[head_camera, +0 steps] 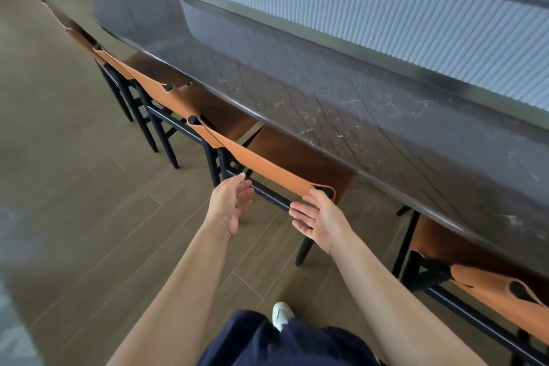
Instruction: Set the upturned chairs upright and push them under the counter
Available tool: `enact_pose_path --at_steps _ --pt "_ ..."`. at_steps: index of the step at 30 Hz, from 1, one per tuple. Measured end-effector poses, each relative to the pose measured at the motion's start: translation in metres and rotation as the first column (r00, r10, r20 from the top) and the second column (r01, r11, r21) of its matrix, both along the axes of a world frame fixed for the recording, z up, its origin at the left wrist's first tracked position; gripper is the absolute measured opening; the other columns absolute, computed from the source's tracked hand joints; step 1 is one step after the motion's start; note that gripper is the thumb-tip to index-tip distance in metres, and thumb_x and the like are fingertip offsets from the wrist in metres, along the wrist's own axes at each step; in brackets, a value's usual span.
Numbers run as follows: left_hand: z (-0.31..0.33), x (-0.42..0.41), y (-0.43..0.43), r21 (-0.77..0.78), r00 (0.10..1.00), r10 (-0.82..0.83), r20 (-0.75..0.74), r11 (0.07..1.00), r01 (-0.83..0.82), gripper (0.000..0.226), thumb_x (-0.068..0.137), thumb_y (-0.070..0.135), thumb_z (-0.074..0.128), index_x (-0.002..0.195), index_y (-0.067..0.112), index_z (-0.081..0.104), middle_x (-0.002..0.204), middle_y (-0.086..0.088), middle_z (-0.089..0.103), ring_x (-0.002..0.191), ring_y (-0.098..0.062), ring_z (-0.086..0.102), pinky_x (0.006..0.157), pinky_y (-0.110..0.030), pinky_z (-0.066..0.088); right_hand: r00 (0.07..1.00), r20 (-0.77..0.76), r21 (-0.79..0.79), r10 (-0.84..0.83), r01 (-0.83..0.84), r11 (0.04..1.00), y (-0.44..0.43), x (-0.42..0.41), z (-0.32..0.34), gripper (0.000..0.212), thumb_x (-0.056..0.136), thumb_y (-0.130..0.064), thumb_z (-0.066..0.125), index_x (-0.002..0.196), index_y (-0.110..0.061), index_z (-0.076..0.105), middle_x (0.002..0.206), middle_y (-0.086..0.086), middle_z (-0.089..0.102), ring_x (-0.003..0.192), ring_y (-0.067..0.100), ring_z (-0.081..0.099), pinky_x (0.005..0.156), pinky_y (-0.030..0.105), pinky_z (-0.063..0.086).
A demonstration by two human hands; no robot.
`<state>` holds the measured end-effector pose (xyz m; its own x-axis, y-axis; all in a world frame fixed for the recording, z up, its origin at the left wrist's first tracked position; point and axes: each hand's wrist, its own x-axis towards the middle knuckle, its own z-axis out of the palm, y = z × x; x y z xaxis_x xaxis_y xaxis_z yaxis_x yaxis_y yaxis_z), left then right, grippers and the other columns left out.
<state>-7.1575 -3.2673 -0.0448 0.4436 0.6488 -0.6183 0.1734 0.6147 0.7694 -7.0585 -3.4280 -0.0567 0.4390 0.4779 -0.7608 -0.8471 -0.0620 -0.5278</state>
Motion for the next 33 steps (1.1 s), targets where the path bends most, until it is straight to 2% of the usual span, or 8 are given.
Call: enact_pose_path --at_steps 9,13,17,20,22,27,30,33 --pt "-0.017 0.055 0.066 -0.106 0.995 -0.075 -0.071 0.992 0.068 0.014 0.094 0.024 0.059 0.103 0.015 0.054 0.120 -0.010 0.056 0.101 -0.025 0.060 0.091 -0.043 0.050 0.963 -0.173 -0.032 -0.209 0.206 0.978 0.059 0.027 -0.021 0.057 0.097 -0.038 0.054 0.141 -0.009 0.034 0.121 0.021 0.063 0.106 0.031 0.065 0.079 0.042 0.053" --pt "-0.025 0.078 0.105 -0.132 0.982 -0.147 -0.117 0.983 0.131 0.011 0.094 0.026 0.060 0.099 0.015 0.059 0.121 -0.010 0.055 0.113 -0.032 0.056 0.093 -0.047 0.049 0.852 -0.325 -0.017 -0.410 0.428 0.903 0.077 0.036 -0.034 0.051 0.097 -0.037 0.054 0.137 -0.013 0.033 0.136 0.023 0.053 0.102 0.035 0.062 0.080 0.046 0.049" --pt "-0.033 0.098 0.138 -0.159 0.950 -0.267 -0.160 0.957 0.242 0.036 0.093 0.026 0.061 0.125 0.011 0.056 0.129 -0.013 0.056 0.116 -0.033 0.055 0.097 -0.050 0.044 0.761 -0.326 -0.079 -0.560 0.569 0.819 0.093 0.041 -0.049 0.045 0.096 -0.033 0.057 0.131 -0.011 0.038 0.138 0.025 0.051 0.116 0.037 0.057 0.086 0.048 0.048" --pt "-0.037 0.107 0.156 -0.200 0.914 -0.370 -0.170 0.921 0.335 0.022 0.093 0.024 0.059 0.108 0.008 0.057 0.117 -0.017 0.058 0.104 -0.032 0.057 0.087 -0.047 0.048 0.712 -0.284 -0.123 -0.642 0.637 0.761 0.102 0.043 -0.054 0.056 0.096 -0.033 0.058 0.142 -0.010 0.035 0.138 0.024 0.050 0.115 0.036 0.056 0.087 0.045 0.049" --pt "-0.037 0.112 0.166 -0.225 0.904 -0.389 -0.176 0.910 0.348 0.017 0.095 0.023 0.055 0.096 0.007 0.056 0.104 -0.019 0.057 0.095 -0.031 0.057 0.078 -0.045 0.049 0.689 -0.250 -0.150 -0.680 0.667 0.730 0.107 0.045 -0.056 0.050 0.096 -0.031 0.059 0.137 -0.008 0.040 0.135 0.025 0.050 0.107 0.036 0.055 0.085 0.044 0.049" --pt "-0.045 0.117 0.190 -0.298 0.902 -0.385 -0.196 0.899 0.319 0.017 0.095 0.016 0.053 0.095 -0.002 0.054 0.091 -0.024 0.060 0.082 -0.037 0.060 0.086 -0.047 0.051 0.644 -0.178 -0.205 -0.744 0.715 0.668 0.117 0.048 -0.057 0.020 0.098 -0.011 0.049 0.114 0.000 0.045 0.127 0.027 0.050 0.103 0.039 0.054 0.085 0.044 0.051" --pt "-0.053 0.120 0.203 -0.282 0.887 -0.393 -0.242 0.903 0.324 0.015 0.095 0.010 0.052 0.104 -0.002 0.053 0.101 -0.024 0.061 0.086 -0.034 0.063 0.076 -0.045 0.055 0.576 -0.173 -0.189 -0.799 0.777 0.601 0.122 0.049 -0.057 0.007 0.097 0.000 0.041 0.099 0.000 0.048 0.123 0.026 0.044 0.105 0.039 0.050 0.093 0.053 0.050" --pt "-0.057 0.123 0.210 -0.281 0.892 -0.366 -0.265 0.914 0.292 0.021 0.095 0.004 0.050 0.114 -0.004 0.052 0.113 -0.024 0.061 0.089 -0.036 0.064 0.064 -0.042 0.055 0.509 -0.148 -0.173 -0.848 0.831 0.529 0.125 0.052 -0.056 0.015 0.093 0.009 0.038 0.088 -0.002 0.046 0.111 0.024 0.045 0.101 0.038 0.050 0.094 0.059 0.048"
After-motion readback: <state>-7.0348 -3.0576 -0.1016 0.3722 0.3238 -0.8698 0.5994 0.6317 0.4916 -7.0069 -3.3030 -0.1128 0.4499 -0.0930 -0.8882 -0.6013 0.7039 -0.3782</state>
